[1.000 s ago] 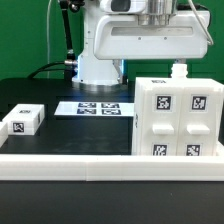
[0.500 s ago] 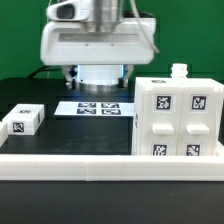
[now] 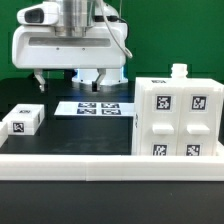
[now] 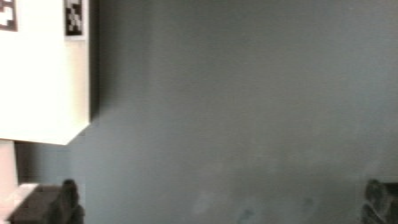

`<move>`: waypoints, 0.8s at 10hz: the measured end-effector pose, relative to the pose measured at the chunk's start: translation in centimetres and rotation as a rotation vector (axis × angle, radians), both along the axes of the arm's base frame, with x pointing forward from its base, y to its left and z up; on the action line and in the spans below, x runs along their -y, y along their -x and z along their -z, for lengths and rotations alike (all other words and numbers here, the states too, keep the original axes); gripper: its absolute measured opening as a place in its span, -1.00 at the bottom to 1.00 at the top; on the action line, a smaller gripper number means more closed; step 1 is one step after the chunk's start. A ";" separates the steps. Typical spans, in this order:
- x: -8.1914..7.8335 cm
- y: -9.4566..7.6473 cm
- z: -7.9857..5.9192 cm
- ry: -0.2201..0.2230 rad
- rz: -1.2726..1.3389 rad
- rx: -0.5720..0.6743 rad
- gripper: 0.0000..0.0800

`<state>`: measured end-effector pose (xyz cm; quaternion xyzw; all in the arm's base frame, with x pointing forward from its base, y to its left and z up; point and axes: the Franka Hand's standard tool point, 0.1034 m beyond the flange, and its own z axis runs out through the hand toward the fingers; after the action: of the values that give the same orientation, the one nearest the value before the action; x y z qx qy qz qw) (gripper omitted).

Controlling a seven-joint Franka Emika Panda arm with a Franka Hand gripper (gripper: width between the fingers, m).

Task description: Assemble cabinet

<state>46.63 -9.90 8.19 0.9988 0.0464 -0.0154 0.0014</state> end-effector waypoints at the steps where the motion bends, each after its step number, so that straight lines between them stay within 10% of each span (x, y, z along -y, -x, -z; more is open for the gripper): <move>1: 1.0 0.3 0.2 0.001 -0.016 -0.003 0.99; 8: 8.4 3.5 3.2 0.016 -0.016 -0.045 0.99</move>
Offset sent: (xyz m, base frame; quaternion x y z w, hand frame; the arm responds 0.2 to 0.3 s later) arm -0.0176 -0.0418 -0.0175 -0.0019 0.0090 0.0056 0.9999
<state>43.14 -18.28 5.02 0.9978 0.0541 -0.0385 0.0084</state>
